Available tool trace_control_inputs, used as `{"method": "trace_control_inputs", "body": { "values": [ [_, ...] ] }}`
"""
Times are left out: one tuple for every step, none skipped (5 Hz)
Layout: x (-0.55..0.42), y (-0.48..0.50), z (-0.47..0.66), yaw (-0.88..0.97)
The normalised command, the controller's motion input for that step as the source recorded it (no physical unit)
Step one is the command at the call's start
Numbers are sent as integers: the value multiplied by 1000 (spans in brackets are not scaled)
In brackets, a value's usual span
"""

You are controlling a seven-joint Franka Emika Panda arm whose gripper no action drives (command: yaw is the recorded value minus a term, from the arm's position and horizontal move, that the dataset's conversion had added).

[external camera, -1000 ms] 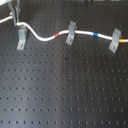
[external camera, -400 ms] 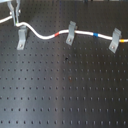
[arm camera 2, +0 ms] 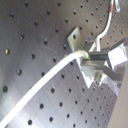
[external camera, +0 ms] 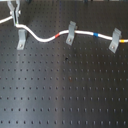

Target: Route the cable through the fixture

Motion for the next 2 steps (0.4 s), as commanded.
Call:
{"method": "trace_control_inputs", "body": {
  "values": [
    [-29, 1, 387, 43],
    [-1, 38, 251, 91]
  ]
}}
